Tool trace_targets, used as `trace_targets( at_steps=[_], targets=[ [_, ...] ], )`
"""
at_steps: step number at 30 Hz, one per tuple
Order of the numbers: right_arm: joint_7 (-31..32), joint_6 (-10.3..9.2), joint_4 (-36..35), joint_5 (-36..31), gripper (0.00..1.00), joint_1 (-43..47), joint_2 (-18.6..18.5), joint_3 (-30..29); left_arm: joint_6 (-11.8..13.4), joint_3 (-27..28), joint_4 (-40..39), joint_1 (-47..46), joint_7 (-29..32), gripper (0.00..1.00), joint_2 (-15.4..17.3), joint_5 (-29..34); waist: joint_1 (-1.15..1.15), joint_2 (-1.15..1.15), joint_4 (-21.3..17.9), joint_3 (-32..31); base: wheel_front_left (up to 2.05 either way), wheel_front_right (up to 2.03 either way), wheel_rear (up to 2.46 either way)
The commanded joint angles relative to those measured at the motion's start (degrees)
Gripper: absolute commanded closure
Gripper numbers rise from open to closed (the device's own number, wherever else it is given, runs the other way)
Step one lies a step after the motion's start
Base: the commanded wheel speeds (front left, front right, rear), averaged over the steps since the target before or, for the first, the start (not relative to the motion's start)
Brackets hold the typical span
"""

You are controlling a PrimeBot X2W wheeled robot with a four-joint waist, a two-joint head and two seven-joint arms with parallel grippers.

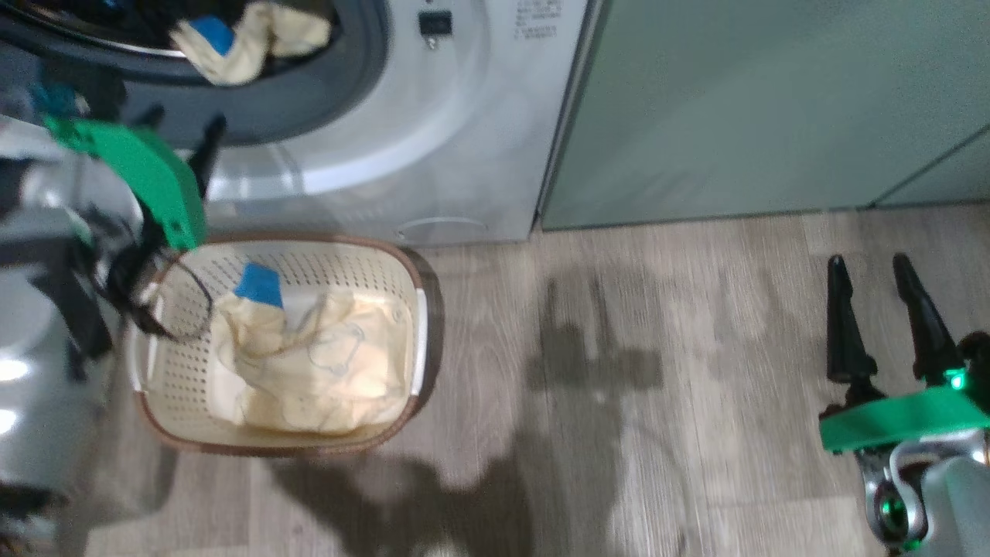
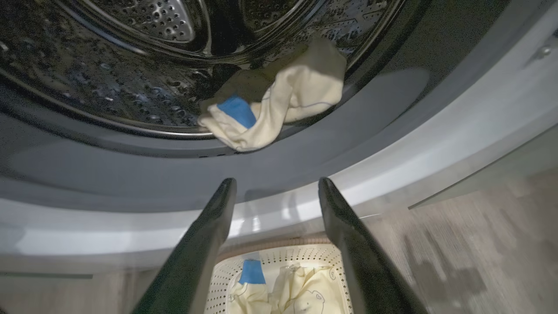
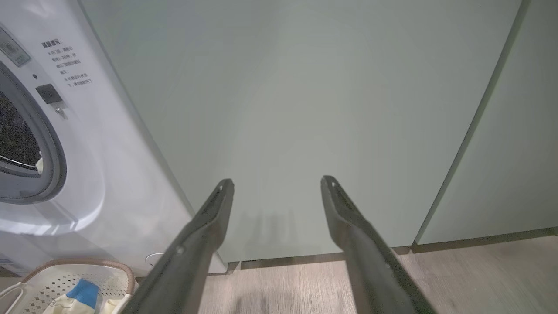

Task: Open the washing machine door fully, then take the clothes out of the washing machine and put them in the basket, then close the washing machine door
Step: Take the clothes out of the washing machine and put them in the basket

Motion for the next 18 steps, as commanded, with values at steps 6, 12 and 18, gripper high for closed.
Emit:
trace_targets(
  at_steps=[6, 12, 18],
  targets=[
    [-0.38, 0.01, -2.08, 0.66, 0.00, -3.91, 0.11, 1.70, -0.03, -2.12, 1.75, -10.94, 3.27, 0.00, 6.73, -1.24, -0.02, 0.00, -2.31, 5.57, 0.00, 0.00, 0.00],
    [-0.38, 0.01, -2.32, 0.81, 0.00, -5.74, 0.28, 1.92, -0.03, -6.47, 5.56, -19.56, 6.16, 0.00, 8.87, -3.46, -0.02, 0.00, -3.57, 9.58, 0.00, 0.00, 0.00],
    [-0.38, 0.01, -2.38, 1.22, 0.00, -7.33, 0.41, 2.43, -0.03, -9.21, 9.52, -26.87, 7.84, 0.00, 9.65, -6.00, -0.02, 0.00, -4.64, 12.90, 0.00, 0.00, 0.00]
  ],
)
